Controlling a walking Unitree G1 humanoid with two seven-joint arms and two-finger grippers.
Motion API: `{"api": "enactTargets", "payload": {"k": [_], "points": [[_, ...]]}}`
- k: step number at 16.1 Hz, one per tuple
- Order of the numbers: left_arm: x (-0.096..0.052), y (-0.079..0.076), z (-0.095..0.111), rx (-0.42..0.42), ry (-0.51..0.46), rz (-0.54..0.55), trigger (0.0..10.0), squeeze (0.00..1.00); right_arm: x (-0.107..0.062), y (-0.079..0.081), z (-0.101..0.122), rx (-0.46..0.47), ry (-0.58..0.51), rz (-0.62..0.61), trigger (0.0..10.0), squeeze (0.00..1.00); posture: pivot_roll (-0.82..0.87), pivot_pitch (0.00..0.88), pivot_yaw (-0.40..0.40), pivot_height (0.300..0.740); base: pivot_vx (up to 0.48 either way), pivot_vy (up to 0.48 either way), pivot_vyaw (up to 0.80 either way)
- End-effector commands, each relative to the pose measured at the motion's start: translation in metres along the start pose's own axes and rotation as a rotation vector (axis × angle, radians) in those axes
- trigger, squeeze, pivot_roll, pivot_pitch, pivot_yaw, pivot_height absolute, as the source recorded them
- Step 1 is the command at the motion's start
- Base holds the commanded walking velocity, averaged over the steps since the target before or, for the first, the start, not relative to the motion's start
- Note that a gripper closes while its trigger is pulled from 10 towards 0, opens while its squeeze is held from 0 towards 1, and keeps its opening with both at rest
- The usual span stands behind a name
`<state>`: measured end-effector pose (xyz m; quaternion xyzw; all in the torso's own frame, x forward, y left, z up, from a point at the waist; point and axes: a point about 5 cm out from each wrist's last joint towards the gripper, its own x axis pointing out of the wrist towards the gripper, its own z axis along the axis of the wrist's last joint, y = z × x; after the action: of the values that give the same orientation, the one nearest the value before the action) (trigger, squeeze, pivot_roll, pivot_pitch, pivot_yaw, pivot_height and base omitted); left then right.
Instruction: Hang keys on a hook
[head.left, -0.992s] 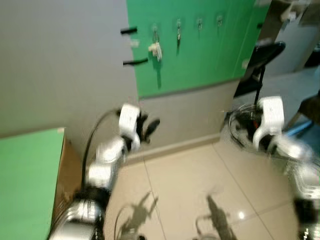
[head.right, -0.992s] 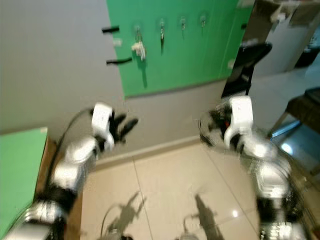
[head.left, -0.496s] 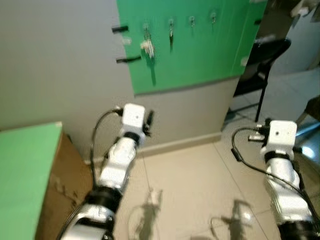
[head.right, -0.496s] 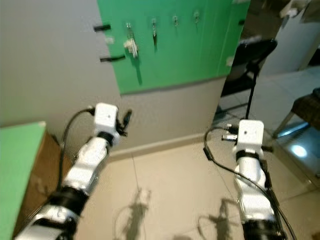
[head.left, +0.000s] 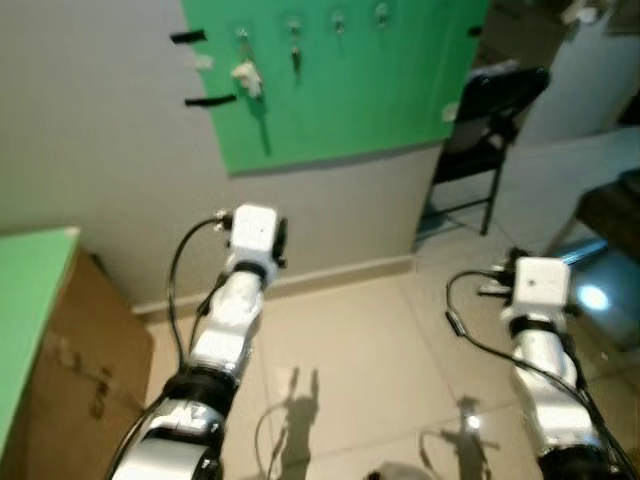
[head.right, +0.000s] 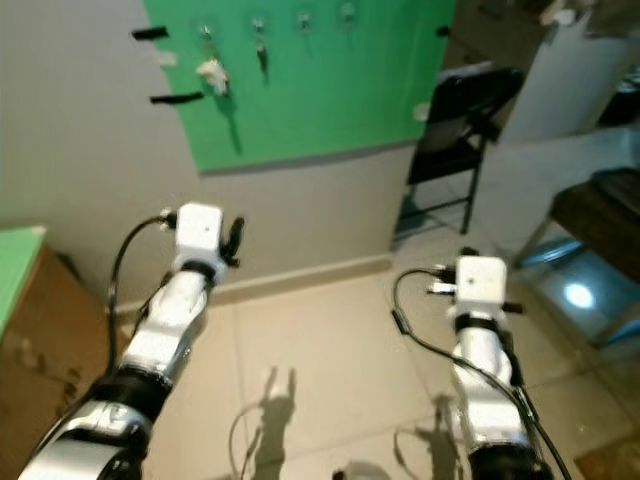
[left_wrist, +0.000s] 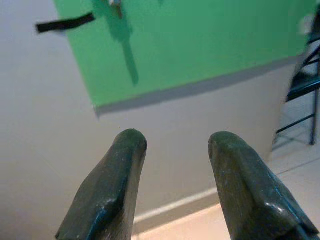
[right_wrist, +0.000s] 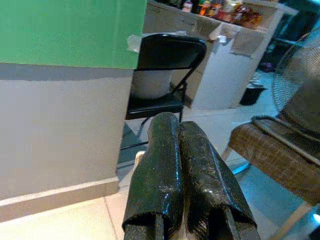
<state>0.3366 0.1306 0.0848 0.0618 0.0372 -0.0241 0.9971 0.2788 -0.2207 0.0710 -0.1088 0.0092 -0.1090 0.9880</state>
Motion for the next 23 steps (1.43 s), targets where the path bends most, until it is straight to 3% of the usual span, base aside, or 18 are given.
{"api": "enactTargets", "payload": {"k": [1, 3, 7, 9, 17, 23], "points": [[0.002, 0.001, 0.002, -0.005, -0.005, 0.024, 10.0, 0.0, 0.002, 0.0, 0.001, 0.013, -0.005, 0.005, 10.0, 0.0, -0.19, 0.0, 0.059, 0.728, 0.0, -0.442, 0.0], [0.001, 0.002, 0.001, -0.023, -0.004, 0.028, 10.0, 0.0, 0.004, 0.003, 0.001, 0.008, -0.002, 0.039, 10.0, 0.0, -0.19, 0.0, 0.058, 0.728, 0.0, -0.435, 0.37], [0.001, -0.001, -0.006, 0.044, 0.036, -0.012, 10.0, 0.0, 0.004, 0.009, 0.001, 0.023, 0.006, 0.073, 10.0, 0.0, -0.19, 0.0, 0.061, 0.728, 0.0, 0.0, 0.67], [0.0, -0.008, -0.004, -0.002, 0.014, -0.091, 10.0, 0.0, 0.003, 0.006, -0.001, 0.044, 0.009, 0.06, 10.0, 0.0, -0.19, 0.0, 0.059, 0.728, 0.0, 0.0, 0.31], [0.002, -0.016, -0.004, -0.004, 0.028, -0.12, 10.0, 0.0, 0.001, 0.004, -0.004, 0.03, 0.02, 0.076, 10.0, 0.0, -0.2, 0.0, 0.056, 0.728, 0.48, 0.0, 0.0], [0.004, -0.014, -0.002, -0.042, 0.029, -0.088, 10.0, 0.0, -0.001, 0.013, -0.004, 0.042, 0.021, 0.099, 10.0, 0.0, -0.2, 0.0, 0.061, 0.728, 0.474, 0.0, 0.0]]}}
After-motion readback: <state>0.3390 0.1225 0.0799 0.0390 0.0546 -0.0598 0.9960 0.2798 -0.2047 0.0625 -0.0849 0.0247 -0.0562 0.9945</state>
